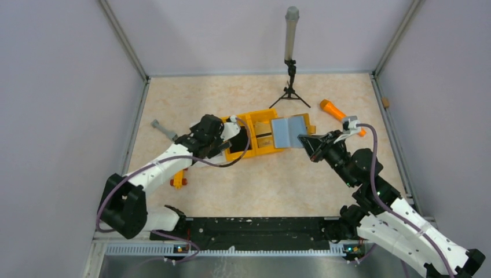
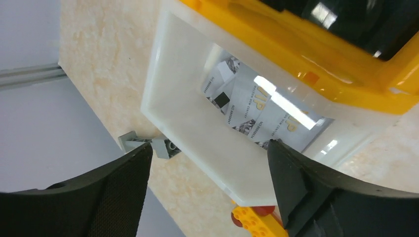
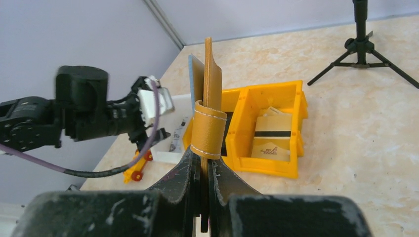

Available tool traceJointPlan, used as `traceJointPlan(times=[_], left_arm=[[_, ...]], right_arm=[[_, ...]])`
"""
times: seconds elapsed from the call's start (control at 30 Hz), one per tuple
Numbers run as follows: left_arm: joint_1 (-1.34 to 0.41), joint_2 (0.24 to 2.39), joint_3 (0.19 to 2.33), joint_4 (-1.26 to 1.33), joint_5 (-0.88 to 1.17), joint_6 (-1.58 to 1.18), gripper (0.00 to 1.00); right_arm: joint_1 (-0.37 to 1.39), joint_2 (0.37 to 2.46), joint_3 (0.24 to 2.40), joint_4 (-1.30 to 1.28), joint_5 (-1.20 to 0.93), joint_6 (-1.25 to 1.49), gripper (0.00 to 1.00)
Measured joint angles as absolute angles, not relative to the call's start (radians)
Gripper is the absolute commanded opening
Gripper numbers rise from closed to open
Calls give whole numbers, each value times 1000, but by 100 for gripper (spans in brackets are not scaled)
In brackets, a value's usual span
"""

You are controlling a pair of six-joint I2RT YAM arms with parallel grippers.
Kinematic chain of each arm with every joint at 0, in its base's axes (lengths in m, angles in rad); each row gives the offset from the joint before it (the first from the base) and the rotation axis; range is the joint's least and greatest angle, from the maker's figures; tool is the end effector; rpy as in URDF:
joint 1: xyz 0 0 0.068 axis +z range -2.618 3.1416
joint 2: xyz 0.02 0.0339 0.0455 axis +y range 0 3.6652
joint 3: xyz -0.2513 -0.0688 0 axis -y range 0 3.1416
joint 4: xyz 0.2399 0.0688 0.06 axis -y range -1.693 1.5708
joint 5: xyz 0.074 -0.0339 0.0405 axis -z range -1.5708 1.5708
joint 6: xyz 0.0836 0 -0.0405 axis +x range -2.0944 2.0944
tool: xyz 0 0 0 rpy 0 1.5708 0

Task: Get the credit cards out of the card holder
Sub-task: Place the credit card in the storage box, then place the card holder at the center of the board.

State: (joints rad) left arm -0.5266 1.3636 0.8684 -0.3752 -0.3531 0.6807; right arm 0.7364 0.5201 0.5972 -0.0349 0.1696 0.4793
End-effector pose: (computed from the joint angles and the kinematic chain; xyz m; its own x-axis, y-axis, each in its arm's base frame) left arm 0.2792 -0.1289 0.1817 -0.3382 0.8796 -0.3345 0.6327 0.4756 0.6111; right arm 0.1523 0.1190 0.3233 -0.2199 0.4141 -0.8832 -0.4909 0.7354 0.4671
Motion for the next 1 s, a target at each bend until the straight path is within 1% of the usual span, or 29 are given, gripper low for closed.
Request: traceJointPlan(times=[0.07,0.27,0.33,0.47,0.53,0.67,0.8,0.93,1.0], left_arm=[[-527,1296,868,-371,-323,636,99],[-527,978,868,-287,-215,394,99],[-527,886,860,-238,-174,269,99],[-524,762,822,-179,-97,-96,99],[-512,756,819,-167,-9,-289,99],[-495,790,763,-77,202,-566,99],[-456,842,682,28,391,-799,99],[-400,897,617,187,553,-1008,99],[-386,928,613,239,606,-1070,94]], right_arm=[[736,533,599,-35,176,504,0],[736,632,618,1,155,655,0],[736,671,616,35,134,726,0],[736,744,599,120,89,912,0],[736,780,598,143,76,1023,0],[736,822,595,147,63,1250,0],[736,816,540,212,51,1464,0],[736,812,489,245,38,1604,0],[736,812,478,249,28,1652,0]])
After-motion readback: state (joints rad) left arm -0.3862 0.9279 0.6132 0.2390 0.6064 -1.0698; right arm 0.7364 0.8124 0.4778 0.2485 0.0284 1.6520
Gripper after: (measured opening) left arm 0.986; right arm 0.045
